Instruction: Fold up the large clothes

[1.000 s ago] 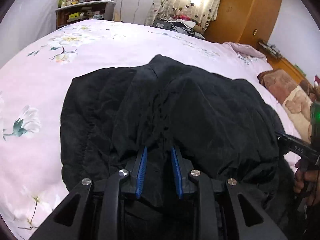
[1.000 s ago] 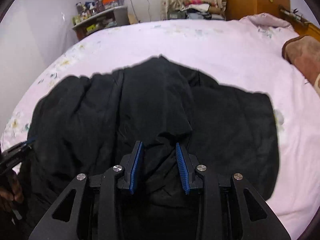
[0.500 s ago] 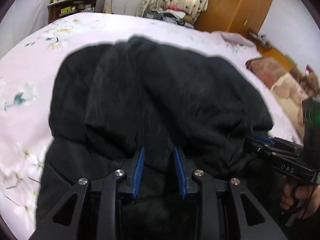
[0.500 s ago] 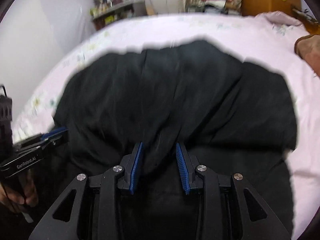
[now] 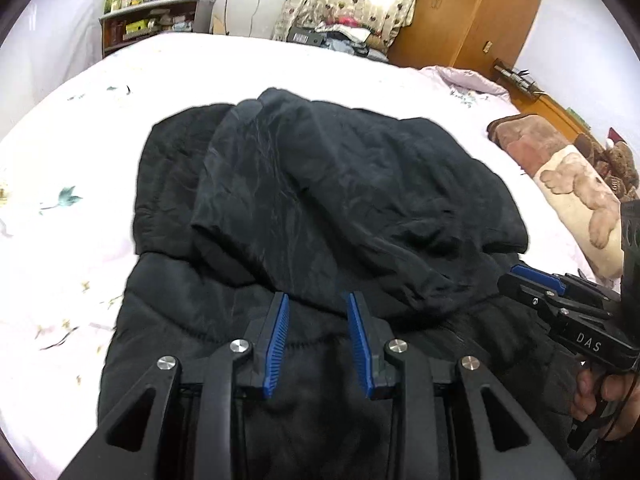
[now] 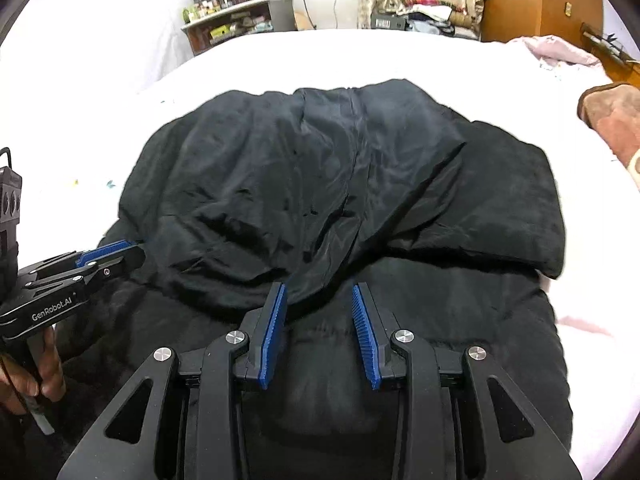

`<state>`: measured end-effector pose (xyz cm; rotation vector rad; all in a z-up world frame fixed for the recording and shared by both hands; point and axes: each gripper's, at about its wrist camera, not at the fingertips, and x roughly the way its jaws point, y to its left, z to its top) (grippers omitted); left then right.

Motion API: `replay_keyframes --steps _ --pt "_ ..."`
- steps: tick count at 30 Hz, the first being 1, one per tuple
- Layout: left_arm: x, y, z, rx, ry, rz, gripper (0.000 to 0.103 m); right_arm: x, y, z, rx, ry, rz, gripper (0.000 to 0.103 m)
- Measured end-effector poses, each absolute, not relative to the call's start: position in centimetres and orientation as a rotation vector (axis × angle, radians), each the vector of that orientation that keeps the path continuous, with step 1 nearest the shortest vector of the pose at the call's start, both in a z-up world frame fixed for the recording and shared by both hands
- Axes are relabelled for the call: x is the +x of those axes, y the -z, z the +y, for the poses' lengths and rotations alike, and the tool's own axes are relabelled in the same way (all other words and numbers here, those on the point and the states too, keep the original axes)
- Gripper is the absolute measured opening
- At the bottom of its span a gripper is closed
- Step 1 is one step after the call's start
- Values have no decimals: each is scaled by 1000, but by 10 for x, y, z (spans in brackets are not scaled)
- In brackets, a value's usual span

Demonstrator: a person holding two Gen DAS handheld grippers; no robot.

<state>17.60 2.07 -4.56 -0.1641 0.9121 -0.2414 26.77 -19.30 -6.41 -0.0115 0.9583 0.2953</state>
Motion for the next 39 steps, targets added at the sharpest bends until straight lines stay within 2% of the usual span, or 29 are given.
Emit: replay_keyframes --steps 15,19,21,33,37,39 --pt "81 -7 33 -108 218 844 32 160 14 -224 8 -284 880 36" --pt "57 -17 36 -93 197 830 36 135 10 -237 24 -268 876 43" --pt "44 -22 37 -85 196 818 38 122 9 -243 30 -256 875 43" --pt "6 -14 44 -56 169 829 42 80 15 -275 56 -189 880 44" --pt "5 -6 50 -47 142 838 44 79 22 -283 77 -174 894 53" --pt "6 1 54 -44 129 845 46 80 26 -288 84 -167 901 53"
